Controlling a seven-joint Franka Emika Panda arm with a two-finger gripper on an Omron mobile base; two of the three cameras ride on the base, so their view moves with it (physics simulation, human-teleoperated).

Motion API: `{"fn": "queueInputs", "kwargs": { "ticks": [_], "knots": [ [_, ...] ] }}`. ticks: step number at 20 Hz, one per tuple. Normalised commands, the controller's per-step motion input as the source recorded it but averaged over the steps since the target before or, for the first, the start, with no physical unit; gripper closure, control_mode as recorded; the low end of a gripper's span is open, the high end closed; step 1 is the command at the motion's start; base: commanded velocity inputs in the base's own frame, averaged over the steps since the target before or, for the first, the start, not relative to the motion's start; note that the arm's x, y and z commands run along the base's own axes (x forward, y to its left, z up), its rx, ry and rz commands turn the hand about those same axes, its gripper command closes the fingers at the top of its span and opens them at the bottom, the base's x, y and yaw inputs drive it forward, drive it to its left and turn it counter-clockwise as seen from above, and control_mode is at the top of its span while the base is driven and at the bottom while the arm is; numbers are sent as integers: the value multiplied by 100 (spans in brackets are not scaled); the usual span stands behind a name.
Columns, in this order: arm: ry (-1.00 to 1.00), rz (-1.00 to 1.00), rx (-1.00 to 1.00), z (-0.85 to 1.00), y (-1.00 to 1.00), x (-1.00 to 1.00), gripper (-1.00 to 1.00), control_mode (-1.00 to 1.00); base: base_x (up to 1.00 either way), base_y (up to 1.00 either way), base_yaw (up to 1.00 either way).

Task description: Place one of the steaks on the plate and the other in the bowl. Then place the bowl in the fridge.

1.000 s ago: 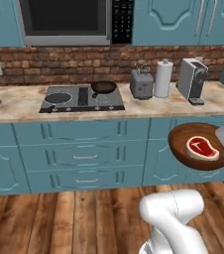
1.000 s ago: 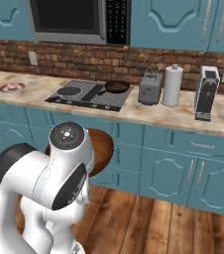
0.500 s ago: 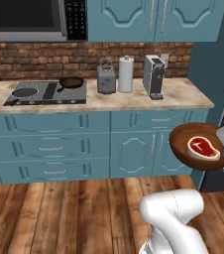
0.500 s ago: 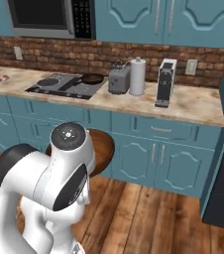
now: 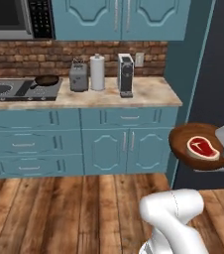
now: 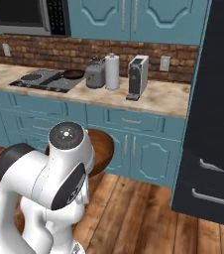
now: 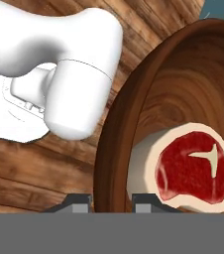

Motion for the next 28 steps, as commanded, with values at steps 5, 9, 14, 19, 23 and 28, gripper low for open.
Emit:
{"fn": "queueInputs", "kwargs": {
  "ticks": [5, 9, 14, 19, 23, 28],
  "knots": [
    [0, 0, 0, 0, 0, 0, 100, 100, -34, -90, 0],
    [0, 0, 0, 0, 0, 0, 100, 100, -20, -84, 0],
    [0, 0, 0, 0, 0, 0, 100, 100, -6, -78, 0],
    [0, 0, 0, 0, 0, 0, 100, 100, 0, -69, 0],
    [0, 0, 0, 0, 0, 0, 100, 100, 0, -60, -3],
    [0, 0, 0, 0, 0, 0, 100, 100, 7, -43, -14]
  ]
}}
